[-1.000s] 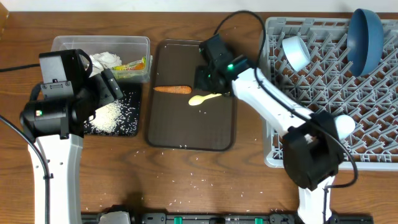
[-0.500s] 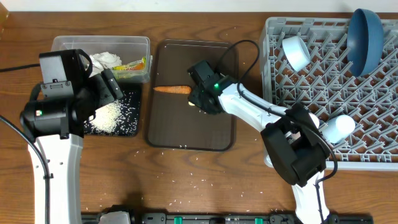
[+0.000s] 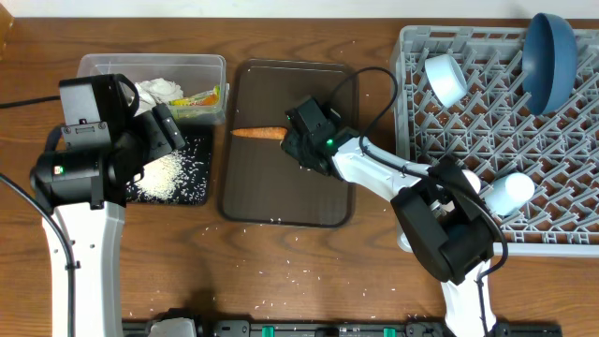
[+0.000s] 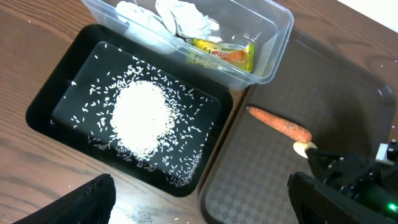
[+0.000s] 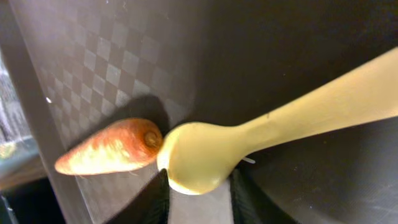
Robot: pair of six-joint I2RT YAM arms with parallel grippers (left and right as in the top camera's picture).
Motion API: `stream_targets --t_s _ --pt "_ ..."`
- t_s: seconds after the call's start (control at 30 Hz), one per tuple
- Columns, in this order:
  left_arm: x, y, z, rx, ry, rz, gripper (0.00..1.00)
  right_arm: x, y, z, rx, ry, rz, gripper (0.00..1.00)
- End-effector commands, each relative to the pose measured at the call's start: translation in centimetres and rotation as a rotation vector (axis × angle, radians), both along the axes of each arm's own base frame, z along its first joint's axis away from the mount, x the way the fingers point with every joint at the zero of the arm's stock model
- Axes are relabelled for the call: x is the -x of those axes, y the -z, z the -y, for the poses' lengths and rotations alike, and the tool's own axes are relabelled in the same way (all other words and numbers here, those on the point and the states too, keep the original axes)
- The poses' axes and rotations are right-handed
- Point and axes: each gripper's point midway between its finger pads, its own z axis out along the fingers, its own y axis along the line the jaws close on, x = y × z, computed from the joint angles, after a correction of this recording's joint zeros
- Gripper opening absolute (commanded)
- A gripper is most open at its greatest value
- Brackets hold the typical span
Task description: Sort waste into correct bins and load items into the dishwasher rack
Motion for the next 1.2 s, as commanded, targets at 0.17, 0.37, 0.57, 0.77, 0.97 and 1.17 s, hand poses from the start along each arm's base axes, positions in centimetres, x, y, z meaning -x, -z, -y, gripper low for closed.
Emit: stream_targets --t_s 0.17,0.37,0.57,0.77,0.97,1.17 --pt "0.1 -0.4 -0.2 -0.002 -0.007 0.01 0.91 1.7 4.1 1.7 0.113 -0.017 -0.044 0.08" --pt "0.1 -0.4 -0.2 -0.002 -0.007 0.01 0.91 1.4 3.8 1.7 0.13 -0.143 -0.013 0.09" --pt "0.1 -0.4 -0.2 -0.003 -0.007 0.01 0.91 0.2 -0.8 0.2 0.1 -0.549 0.194 0.69" --pt "0.1 -0.4 -0.2 -0.003 -0.007 0.01 0.91 -2.5 -4.6 1.9 0.313 -0.908 0.493 0.78" --pt "0.1 -0.4 -0.2 -0.003 -0.007 0.01 0.91 -4.1 -4.3 3.6 0.498 -1.118 0.624 0.8" --pt "0.1 -0.4 -0.2 -0.003 -0.007 0.01 0.91 -5.5 -4.0 3.6 0.503 -1.107 0.68 0.8"
